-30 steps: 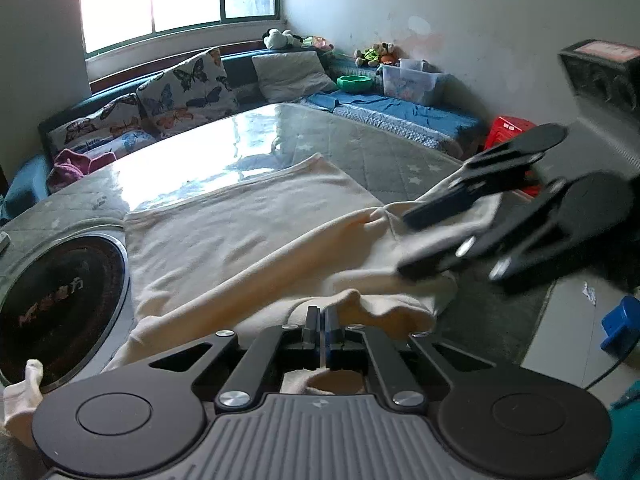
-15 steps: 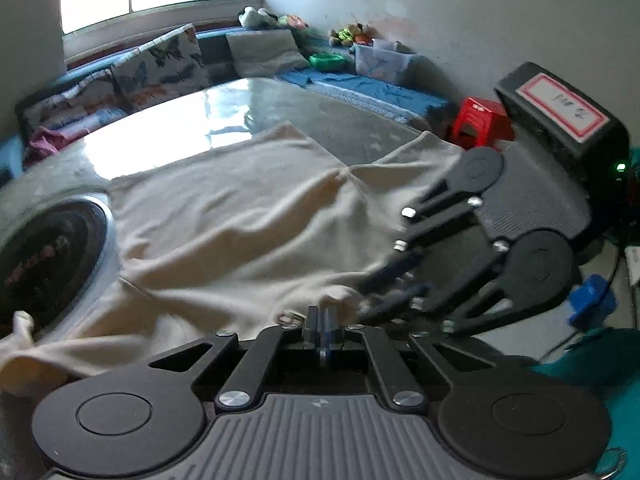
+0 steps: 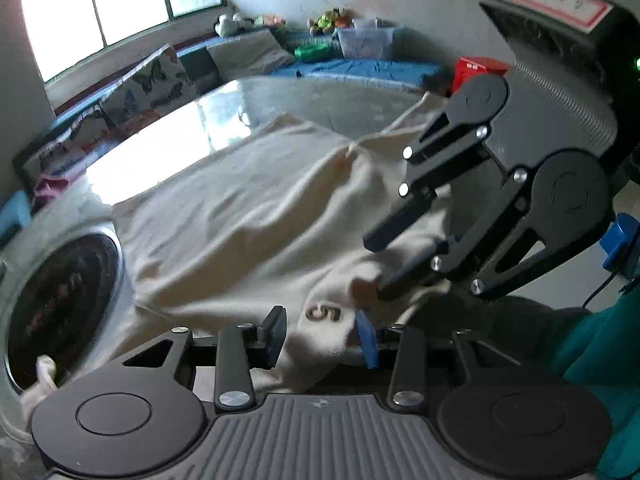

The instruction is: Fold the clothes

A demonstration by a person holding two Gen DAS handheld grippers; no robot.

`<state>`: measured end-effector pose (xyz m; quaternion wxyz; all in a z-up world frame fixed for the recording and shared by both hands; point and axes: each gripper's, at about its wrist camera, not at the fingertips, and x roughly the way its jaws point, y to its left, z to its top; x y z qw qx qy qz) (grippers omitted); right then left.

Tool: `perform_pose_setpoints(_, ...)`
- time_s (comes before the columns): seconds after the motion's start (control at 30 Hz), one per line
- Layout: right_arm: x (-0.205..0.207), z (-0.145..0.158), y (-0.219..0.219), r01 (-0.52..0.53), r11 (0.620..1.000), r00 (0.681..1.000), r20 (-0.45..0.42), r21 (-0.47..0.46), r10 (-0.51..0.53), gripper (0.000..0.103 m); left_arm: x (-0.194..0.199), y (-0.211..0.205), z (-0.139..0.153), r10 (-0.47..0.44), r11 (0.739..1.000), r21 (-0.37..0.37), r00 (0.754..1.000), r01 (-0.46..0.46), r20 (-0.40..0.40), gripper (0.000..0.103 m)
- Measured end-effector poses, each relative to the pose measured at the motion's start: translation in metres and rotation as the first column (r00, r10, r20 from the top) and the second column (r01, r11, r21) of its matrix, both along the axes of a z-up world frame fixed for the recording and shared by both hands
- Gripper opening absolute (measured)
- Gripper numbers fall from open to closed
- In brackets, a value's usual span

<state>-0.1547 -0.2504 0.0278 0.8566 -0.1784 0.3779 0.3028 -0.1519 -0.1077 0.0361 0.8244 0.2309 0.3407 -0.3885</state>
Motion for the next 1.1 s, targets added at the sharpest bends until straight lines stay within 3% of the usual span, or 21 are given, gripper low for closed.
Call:
perform_pose_setpoints(0.03, 0.001, -0.001, 0.001, 0.001, 1.000, 1.000, 0.003, 0.002, -0.001, 0.031, 0.002, 0.001, -0.001, 0.009, 1.000, -0.005, 1.000, -0.009, -0.010, 0.022)
perform_pose_setpoints(0.1, 0.003, -0.004, 0.004, 0.002, 1.000, 1.000, 0.008, 0.007, -0.002, 0.031, 0.004, 0.004, 0.000, 0.023, 0.999, -0.026, 1.000, -0.024, -0.014, 0.013)
perform_pose_setpoints(0.13, 0.004, -0.005, 0.005, 0.002, 1.000, 1.000, 0.011, 0.010, -0.002, 0.029, 0.004, 0.006, 0.003, 0.027, 0.999, -0.041, 1.000, -0.028, -0.012, 0.010)
perform_pose_setpoints(0.23, 0.004, -0.004, 0.004, -0.003, 1.000, 1.000, 0.000, 0.023, 0.003, 0.011, 0.001, 0.011, 0.016, 0.023, 0.996, -0.089, 1.000, -0.025, -0.018, 0.008)
perform_pose_setpoints(0.33, 0.003, -0.001, 0.002, -0.039, 0.999, 0.998, -0.047, 0.034, 0.041, 0.010, -0.007, 0.015, 0.021, -0.012, 0.996, -0.092, 1.000, 0.011, -0.011, 0.008)
perform_pose_setpoints(0.53, -0.006, 0.005, -0.005, -0.107, 0.992, 0.985, -0.125, 0.072, 0.115, 0.011, -0.009, 0.012, 0.009, -0.055, 0.998, -0.024, 0.997, 0.054, -0.044, 0.008)
perform_pose_setpoints(0.63, -0.001, 0.015, -0.019, -0.032, 0.992, 0.995, -0.094, 0.120, 0.044, 0.013, -0.007, 0.011, 0.009, -0.064, 0.998, -0.018, 0.997, 0.063, -0.046, 0.010)
perform_pose_setpoints(0.77, 0.010, 0.009, -0.039, 0.120, 0.991, 0.991, -0.064, 0.066, -0.116, 0.017, -0.004, 0.016, 0.020, -0.077, 0.996, -0.037, 0.996, 0.075, -0.034, 0.015)
perform_pose_setpoints(0.83, 0.008, 0.006, -0.046, 0.147, 0.988, 0.987, -0.071, 0.042, -0.144, 0.017, -0.002, 0.019, 0.029, -0.081, 0.995, -0.056, 0.996, 0.080, -0.023, 0.017)
perform_pose_setpoints(1.1, -0.009, 0.006, -0.070, 0.201, 0.979, 0.974, -0.112, 0.014, -0.198, 0.018, 0.034, 0.007, 0.042, 0.079, 0.979, -0.188, 0.997, -0.082, -0.024, 0.017)
